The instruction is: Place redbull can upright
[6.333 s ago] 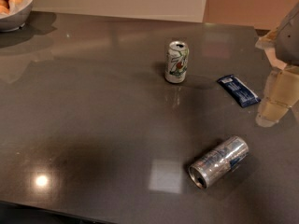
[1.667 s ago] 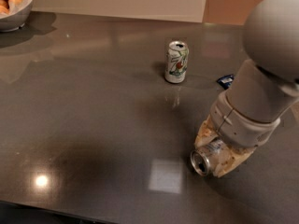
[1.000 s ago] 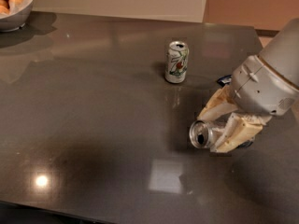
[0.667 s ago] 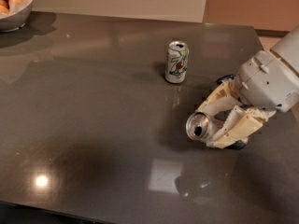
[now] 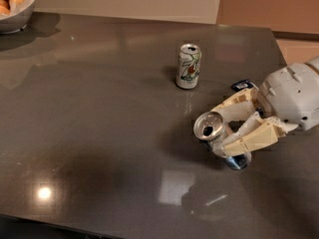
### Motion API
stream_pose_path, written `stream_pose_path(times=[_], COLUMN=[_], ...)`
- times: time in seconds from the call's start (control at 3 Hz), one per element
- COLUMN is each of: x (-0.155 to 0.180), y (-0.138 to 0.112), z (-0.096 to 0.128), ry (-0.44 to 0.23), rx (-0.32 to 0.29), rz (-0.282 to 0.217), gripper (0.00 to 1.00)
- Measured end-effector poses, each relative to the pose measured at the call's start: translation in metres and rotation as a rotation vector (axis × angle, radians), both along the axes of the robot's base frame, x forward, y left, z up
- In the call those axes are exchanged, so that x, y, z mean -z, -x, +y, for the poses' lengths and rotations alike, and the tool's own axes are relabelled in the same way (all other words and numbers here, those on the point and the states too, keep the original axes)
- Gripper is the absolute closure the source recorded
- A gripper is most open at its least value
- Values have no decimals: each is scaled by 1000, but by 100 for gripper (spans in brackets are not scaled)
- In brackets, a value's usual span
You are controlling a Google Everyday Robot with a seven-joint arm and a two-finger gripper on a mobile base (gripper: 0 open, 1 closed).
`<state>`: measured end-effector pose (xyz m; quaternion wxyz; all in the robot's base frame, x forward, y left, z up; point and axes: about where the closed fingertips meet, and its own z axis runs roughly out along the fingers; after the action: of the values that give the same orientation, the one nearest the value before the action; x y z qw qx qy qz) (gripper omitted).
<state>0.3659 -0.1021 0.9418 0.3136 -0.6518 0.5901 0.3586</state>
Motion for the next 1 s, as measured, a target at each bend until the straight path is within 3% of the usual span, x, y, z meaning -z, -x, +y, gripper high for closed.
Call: stream_pose_path(times=[0.33,1.0], x=[0,11], y=[0,-3], z=[-4,-18], ry=[-115,-351], rx=[61,109], rz=[32,67], gripper=[100,100])
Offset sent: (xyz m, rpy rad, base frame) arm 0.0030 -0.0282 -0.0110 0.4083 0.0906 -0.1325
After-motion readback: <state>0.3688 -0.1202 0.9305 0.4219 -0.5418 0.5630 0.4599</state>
